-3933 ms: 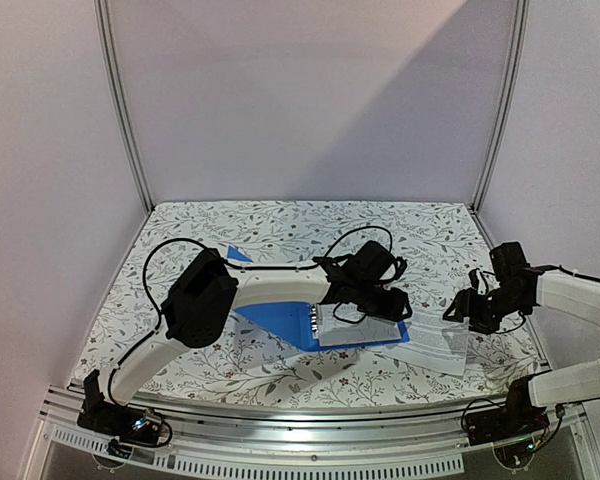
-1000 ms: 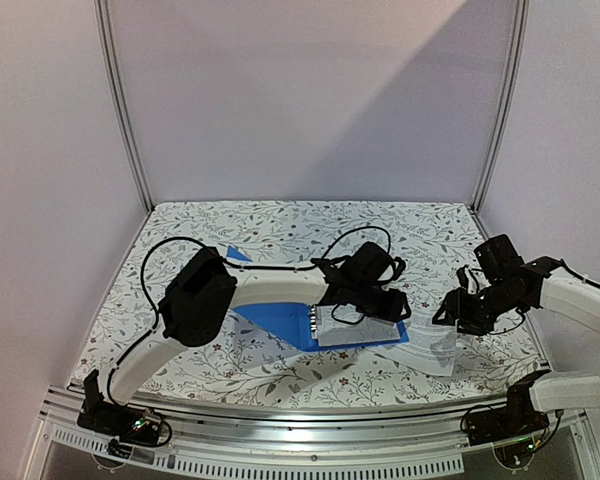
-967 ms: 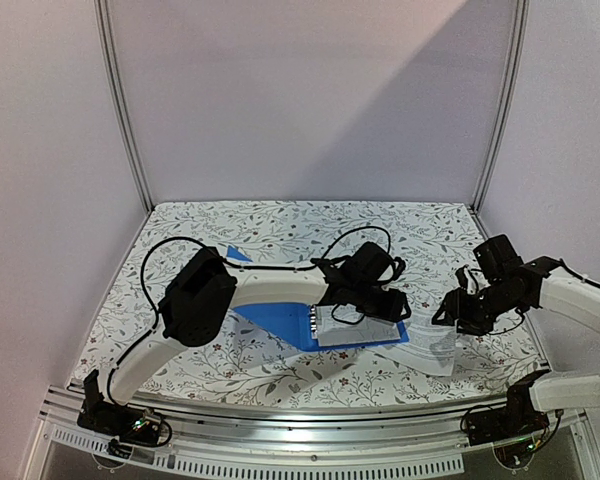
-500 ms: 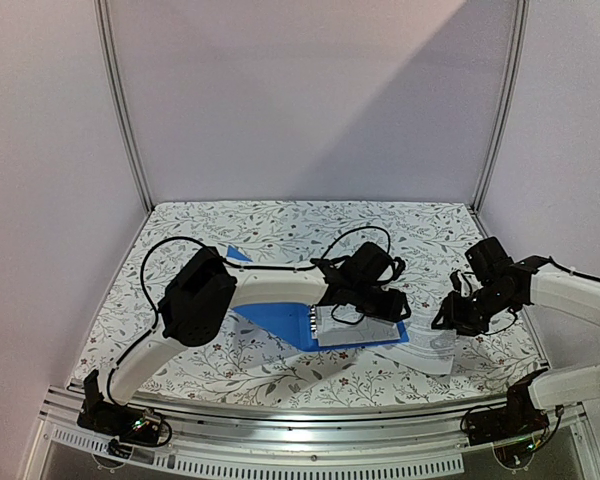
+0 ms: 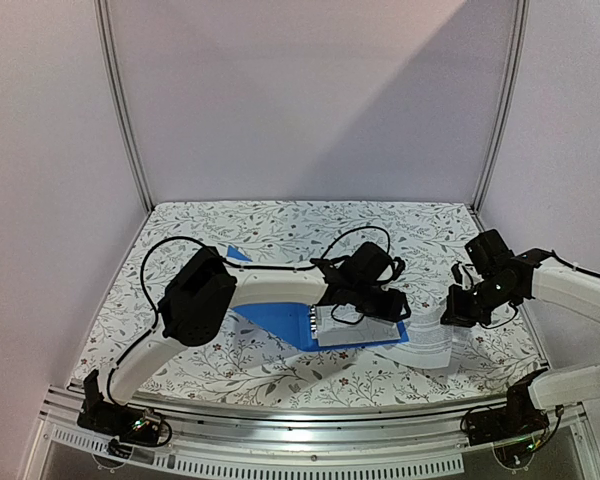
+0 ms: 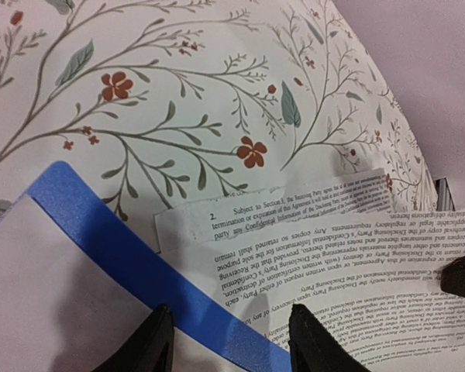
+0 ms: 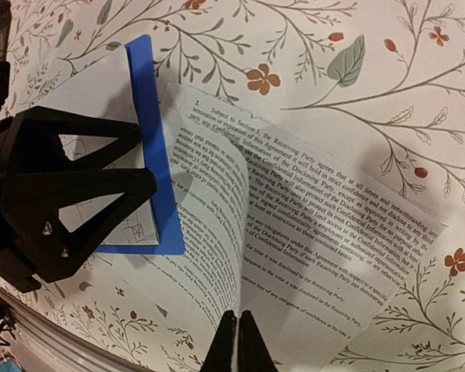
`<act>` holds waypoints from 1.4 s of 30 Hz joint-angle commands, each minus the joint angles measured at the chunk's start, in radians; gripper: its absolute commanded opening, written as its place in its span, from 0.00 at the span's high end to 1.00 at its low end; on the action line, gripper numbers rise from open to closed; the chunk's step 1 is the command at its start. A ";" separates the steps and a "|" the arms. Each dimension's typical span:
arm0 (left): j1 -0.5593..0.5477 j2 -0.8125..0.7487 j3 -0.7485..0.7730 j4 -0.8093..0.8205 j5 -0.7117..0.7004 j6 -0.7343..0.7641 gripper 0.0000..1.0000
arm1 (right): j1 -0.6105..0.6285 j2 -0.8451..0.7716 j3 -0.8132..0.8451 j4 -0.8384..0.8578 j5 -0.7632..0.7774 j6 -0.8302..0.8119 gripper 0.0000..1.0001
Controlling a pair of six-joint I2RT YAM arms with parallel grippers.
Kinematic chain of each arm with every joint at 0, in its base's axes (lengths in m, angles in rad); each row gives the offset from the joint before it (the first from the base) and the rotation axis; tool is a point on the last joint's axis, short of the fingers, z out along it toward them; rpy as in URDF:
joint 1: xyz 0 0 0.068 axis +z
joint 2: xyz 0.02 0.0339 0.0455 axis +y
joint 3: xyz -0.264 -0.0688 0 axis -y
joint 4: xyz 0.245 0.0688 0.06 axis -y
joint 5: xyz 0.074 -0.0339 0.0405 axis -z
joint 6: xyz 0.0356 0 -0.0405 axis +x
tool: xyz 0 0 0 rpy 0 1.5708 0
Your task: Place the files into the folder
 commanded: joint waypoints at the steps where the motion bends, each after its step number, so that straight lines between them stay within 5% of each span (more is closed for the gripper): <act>1: 0.020 -0.013 -0.031 -0.068 -0.004 -0.002 0.49 | 0.006 0.003 0.011 -0.013 0.018 -0.002 1.00; 7: 0.026 -0.044 -0.037 -0.054 0.001 0.029 0.48 | 0.006 0.039 0.065 -0.042 0.089 -0.064 1.00; 18: 0.065 -0.194 0.023 -0.088 0.003 0.139 0.41 | 0.006 0.147 0.454 -0.191 0.332 -0.223 1.00; 25: 0.140 -0.322 0.072 -0.277 -0.053 0.232 0.41 | 0.006 0.227 0.634 -0.198 0.170 -0.291 1.00; 29: 0.236 -0.436 0.011 -0.366 -0.212 0.299 0.40 | 0.006 0.250 0.692 -0.146 -0.052 -0.313 1.00; 34: 0.383 -0.628 -0.251 -0.271 -0.320 0.330 0.38 | 0.019 0.296 0.697 -0.078 -0.320 -0.271 1.00; 42: 0.431 -0.749 -0.379 -0.204 -0.489 0.403 0.35 | 0.075 0.416 0.697 -0.140 -0.451 -0.291 1.00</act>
